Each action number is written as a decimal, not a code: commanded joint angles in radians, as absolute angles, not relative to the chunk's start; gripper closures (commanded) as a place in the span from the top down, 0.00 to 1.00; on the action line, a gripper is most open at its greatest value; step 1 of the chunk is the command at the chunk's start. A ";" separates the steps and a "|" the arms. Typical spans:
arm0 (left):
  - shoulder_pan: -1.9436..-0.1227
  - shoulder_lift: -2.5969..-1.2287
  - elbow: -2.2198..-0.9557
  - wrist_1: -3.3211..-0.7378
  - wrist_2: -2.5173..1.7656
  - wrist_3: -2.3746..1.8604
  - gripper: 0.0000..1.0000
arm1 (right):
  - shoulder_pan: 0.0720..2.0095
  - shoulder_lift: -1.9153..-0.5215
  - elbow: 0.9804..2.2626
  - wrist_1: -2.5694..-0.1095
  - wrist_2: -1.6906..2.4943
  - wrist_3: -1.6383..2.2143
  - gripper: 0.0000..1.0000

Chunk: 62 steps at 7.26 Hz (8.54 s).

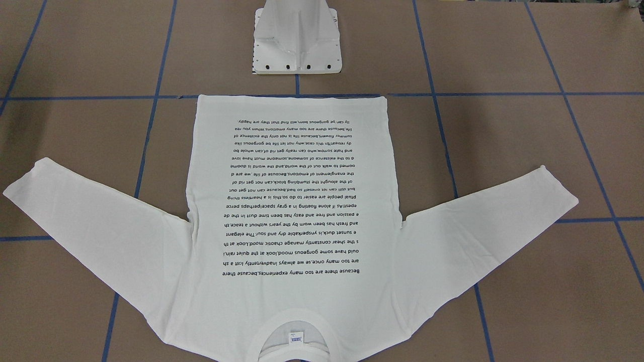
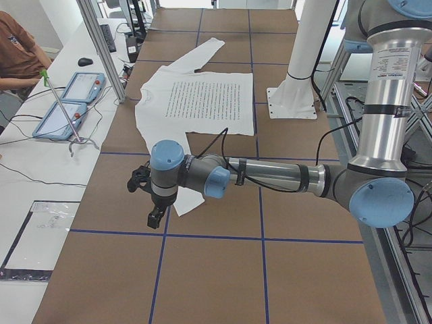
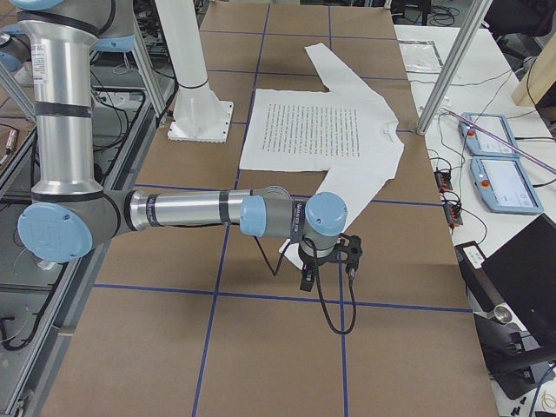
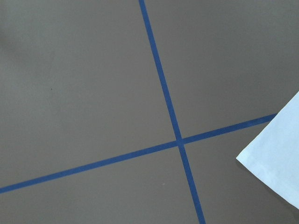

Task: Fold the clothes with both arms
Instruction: 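Move the right gripper toward the sleeve cuff nearest it, then grasp the sleeve with the right gripper and lift it across the shirt, then lay the sleeve over the shirt near the collar with the right gripper, then release the sleeve and withdraw the right gripper outward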

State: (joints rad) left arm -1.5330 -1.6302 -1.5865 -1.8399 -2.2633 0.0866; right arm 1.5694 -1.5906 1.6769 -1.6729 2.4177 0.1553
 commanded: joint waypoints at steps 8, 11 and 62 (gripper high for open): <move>-1.526 -1.632 -1.565 -1.925 -2.370 0.092 1.00 | 1.210 -1.629 1.431 -0.879 2.318 0.531 1.00; -1.525 -1.631 -1.551 -1.973 -2.370 0.092 1.00 | 1.117 -1.615 1.424 -0.891 2.267 0.531 0.98; -1.147 -1.568 -1.531 -2.349 -2.233 -0.958 1.00 | 0.975 -0.717 1.527 -1.938 2.132 0.756 1.00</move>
